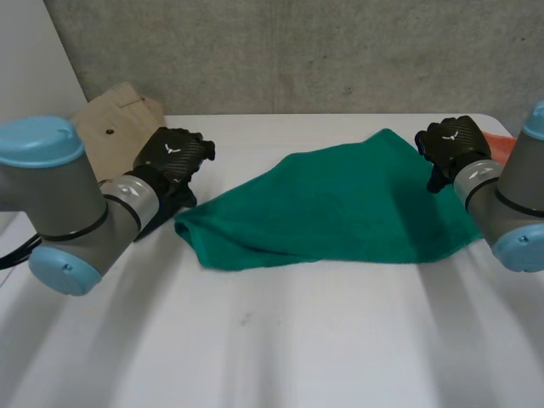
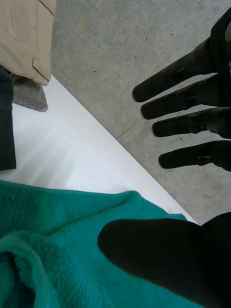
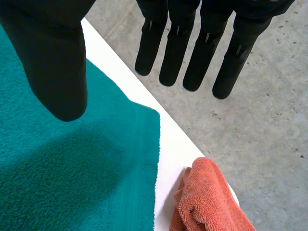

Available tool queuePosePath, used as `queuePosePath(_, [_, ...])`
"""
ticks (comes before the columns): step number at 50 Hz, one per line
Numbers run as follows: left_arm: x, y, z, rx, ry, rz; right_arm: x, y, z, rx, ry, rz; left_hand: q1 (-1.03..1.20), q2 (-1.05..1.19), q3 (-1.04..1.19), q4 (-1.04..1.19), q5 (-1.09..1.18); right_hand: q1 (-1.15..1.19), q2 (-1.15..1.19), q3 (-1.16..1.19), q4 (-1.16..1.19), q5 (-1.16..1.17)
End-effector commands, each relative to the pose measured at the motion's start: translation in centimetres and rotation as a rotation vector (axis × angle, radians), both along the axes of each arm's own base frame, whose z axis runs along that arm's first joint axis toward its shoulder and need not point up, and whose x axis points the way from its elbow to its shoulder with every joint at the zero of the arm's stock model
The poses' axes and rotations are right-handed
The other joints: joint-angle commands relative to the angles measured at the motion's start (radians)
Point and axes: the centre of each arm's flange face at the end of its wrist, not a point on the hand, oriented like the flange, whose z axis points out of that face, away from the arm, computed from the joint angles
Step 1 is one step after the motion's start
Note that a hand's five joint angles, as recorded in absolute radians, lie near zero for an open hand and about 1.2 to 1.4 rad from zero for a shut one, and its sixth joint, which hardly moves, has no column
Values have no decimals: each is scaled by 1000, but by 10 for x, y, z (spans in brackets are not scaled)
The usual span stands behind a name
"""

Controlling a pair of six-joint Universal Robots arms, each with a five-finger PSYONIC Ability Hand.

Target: Fold the laundry.

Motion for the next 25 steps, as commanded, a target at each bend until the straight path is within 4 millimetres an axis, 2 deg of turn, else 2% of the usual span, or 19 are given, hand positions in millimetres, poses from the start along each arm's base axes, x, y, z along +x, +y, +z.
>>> queuePosePath(1, [8,25,10,130,-18,1,-20,2,12,78,45,8,-57,-70,-72,-58,-56,-36,-41,-41,-36,-15])
queuePosePath(5, [14,47,3,231,-61,-11,-41,0,13,155,100,11,-13,-26,-28,-14,-13,-51,-56,-56,-50,-30])
queuePosePath(7, [15,60,-4,279,-83,-24,-53,0,10,211,141,24,95,82,80,94,96,-51,-56,-56,-50,-30])
queuePosePath(14, [8,79,-25,319,-109,-78,-81,-6,-11,278,248,78,243,229,228,241,243,-42,-47,-47,-42,-21])
queuePosePath(17, [3,79,-32,313,-116,-88,-86,-9,-21,287,271,100,240,226,225,238,240,-34,-39,-38,-33,-12])
queuePosePath(25, [0,60,-49,301,-157,-34,-90,-23,-49,261,287,144,125,112,110,124,126,-31,-36,-35,-30,-9])
